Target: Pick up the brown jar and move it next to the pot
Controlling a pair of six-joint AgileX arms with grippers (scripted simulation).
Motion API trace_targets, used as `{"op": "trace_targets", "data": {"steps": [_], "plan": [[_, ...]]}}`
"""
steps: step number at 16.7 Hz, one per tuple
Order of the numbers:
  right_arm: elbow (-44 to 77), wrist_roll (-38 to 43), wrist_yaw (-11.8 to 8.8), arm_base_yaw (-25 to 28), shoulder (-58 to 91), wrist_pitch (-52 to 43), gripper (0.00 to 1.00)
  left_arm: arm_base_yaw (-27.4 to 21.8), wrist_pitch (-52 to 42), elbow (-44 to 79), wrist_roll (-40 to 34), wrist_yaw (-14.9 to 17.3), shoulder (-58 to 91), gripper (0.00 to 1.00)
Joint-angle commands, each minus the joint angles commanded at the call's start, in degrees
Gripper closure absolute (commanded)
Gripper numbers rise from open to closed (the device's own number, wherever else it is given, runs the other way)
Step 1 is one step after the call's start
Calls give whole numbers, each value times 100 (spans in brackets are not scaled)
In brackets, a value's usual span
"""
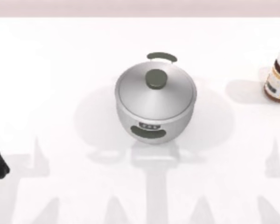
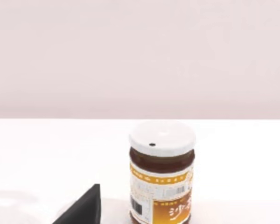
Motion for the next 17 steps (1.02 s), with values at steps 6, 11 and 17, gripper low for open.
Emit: {"op": "trace_targets", "data": {"steps": [6,11,17], "plan": [[333,-48,11,-11,537,-424,0,0,0,0,0,0,0,0],[1799,-234,33,-29,2199,-1532,0,0,0,0,0,0,0,0],[4693,-601,58,-40,4998,-3306,0,0,0,0,0,0,0,0]]}}
